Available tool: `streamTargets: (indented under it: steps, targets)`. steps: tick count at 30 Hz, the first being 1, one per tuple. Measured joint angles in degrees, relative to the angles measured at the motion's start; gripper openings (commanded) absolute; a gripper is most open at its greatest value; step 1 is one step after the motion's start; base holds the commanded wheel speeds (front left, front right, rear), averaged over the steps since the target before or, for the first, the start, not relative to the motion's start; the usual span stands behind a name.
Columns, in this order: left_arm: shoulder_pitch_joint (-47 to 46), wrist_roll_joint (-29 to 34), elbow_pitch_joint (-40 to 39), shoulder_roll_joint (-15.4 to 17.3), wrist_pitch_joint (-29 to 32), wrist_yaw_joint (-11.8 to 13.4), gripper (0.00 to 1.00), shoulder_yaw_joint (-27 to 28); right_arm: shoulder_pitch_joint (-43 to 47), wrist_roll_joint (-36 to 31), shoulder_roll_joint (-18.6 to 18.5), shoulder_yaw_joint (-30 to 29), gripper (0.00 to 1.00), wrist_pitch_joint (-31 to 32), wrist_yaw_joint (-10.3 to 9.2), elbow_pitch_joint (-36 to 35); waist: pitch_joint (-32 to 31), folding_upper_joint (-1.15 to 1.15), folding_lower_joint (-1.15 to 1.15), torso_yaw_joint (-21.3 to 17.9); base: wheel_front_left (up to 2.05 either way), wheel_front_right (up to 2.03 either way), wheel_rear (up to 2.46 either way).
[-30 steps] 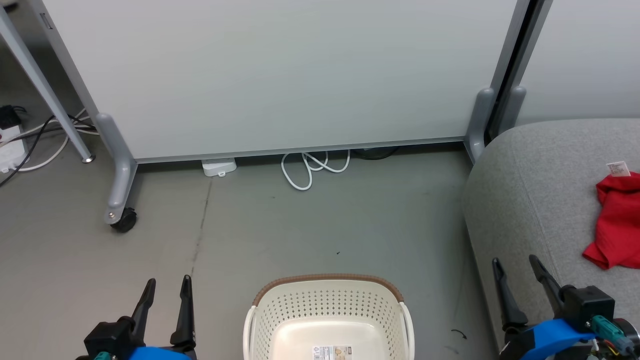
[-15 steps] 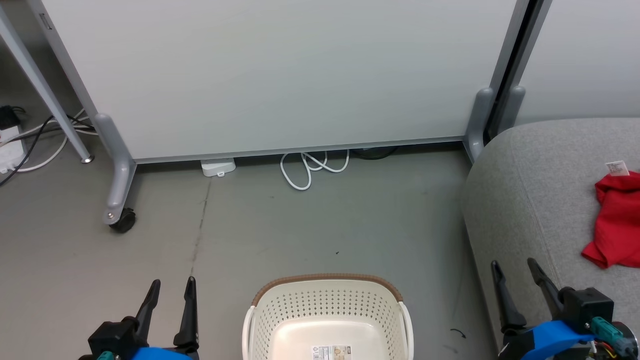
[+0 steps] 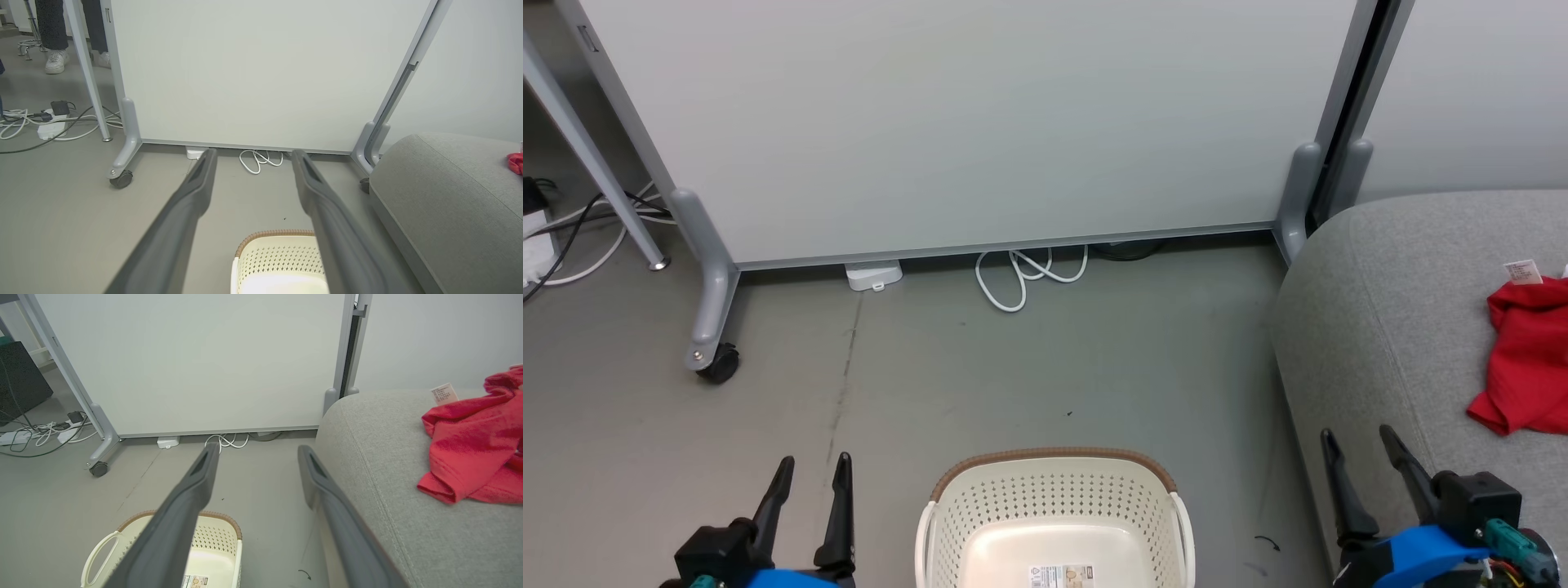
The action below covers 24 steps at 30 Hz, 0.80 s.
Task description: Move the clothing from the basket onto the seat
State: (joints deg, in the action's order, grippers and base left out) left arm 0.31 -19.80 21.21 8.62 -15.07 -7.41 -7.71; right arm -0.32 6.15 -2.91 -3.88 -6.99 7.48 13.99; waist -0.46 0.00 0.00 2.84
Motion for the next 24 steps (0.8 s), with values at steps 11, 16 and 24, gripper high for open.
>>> streamTargets:
  steps: [11,16,24]
  targets:
    - [2.3,-3.9,2.6,-1.4,1.5,0.0,0.0,-0.1,0.8,4.0,0.4,-0.3,0.0,1.5,0.0,3.8,0.0,0.0,0.0,-0.1,0.0,0.0,0.0]
    - [2.2,-8.7,2.0,-1.7,3.0,0.0,0.0,0.9,0.7,9.8,0.4,-0.4,0.0,2.2,0.0,3.6,0.0,0.0,0.0,-0.2,0.0,0.0,0.0]
    - [1.6,-15.8,1.0,-2.1,4.9,0.0,0.0,2.3,0.5,18.4,0.4,-0.4,0.0,3.4,0.0,3.1,0.1,0.0,0.0,-0.4,0.0,0.0,0.0]
